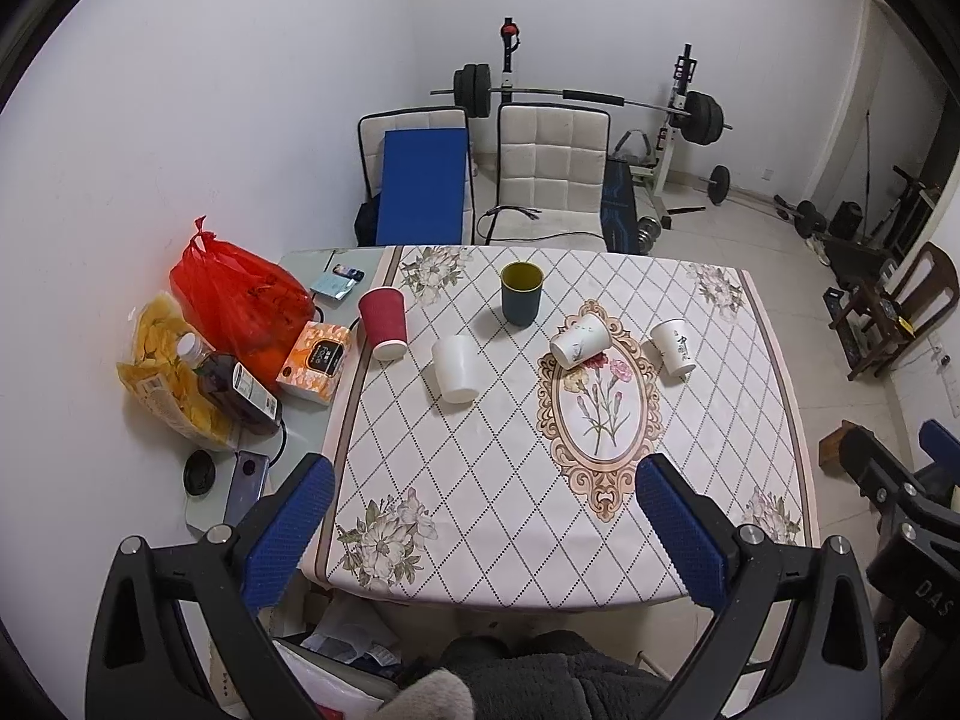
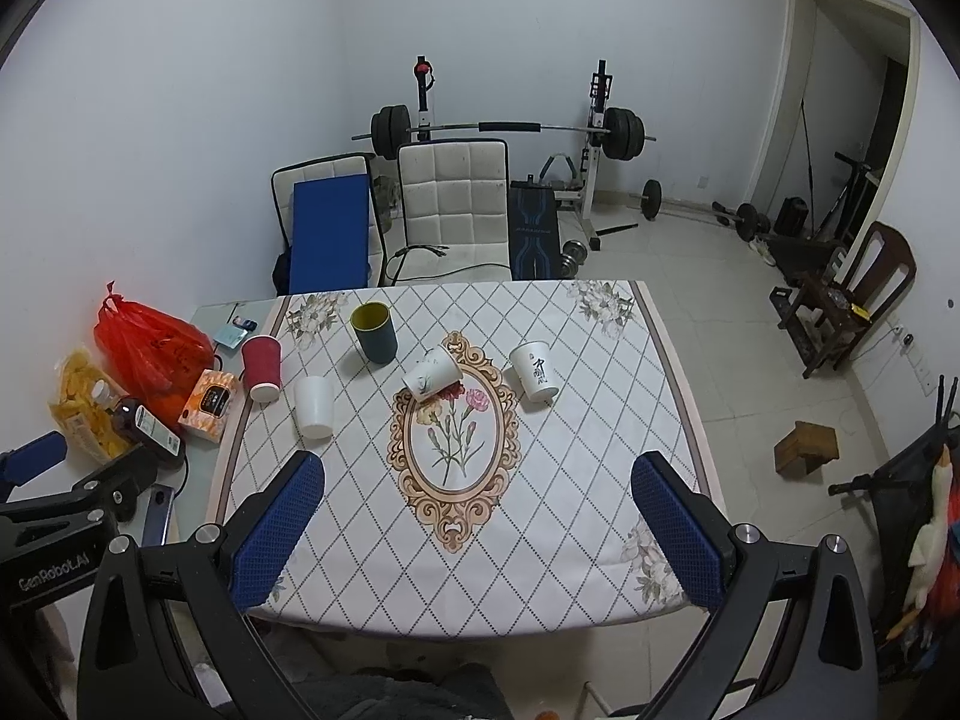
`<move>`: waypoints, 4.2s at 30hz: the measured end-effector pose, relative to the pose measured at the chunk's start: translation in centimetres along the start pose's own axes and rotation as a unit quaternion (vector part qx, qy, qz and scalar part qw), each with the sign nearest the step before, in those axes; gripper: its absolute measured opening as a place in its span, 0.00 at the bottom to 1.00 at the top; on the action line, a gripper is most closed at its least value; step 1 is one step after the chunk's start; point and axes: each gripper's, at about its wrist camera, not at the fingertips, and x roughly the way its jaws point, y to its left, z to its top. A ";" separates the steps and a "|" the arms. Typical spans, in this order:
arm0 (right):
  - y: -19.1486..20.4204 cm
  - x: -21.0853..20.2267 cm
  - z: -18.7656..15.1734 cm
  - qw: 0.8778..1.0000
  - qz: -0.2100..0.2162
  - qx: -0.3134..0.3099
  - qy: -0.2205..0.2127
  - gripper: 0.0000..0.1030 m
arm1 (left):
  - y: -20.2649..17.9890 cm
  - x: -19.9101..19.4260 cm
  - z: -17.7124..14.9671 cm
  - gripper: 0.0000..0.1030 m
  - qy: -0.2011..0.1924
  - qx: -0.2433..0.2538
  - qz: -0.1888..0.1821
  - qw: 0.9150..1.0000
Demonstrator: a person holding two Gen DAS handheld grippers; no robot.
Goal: Flip cup upside down
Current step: 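Reach the left gripper to the upright white plastic cup and grasp it, then lift the white plastic cup with the left gripper and carry it toward the flower oval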
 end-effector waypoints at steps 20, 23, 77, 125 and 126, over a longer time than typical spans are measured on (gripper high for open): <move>-0.5 25.9 -9.3 0.980 0.000 -0.047 0.195 1.00 | 2.0 20.7 -1.2 1.00 0.153 -0.028 0.089 0.984; 0.3 29.2 -10.2 0.974 -0.004 -0.049 0.219 1.00 | 2.8 24.1 -0.5 1.00 0.172 -0.019 0.091 0.981; 10.0 50.5 -5.9 0.939 -0.052 -0.048 0.337 1.00 | 7.0 53.2 5.3 0.67 0.328 0.010 0.001 0.944; -8.2 46.1 -12.6 0.930 -0.048 0.009 0.364 1.00 | -11.2 48.0 -5.8 0.67 0.408 0.043 -0.041 0.911; -8.5 46.1 -12.7 0.930 -0.047 0.009 0.364 1.00 | -12.0 48.4 -5.7 0.67 0.410 0.044 -0.041 0.910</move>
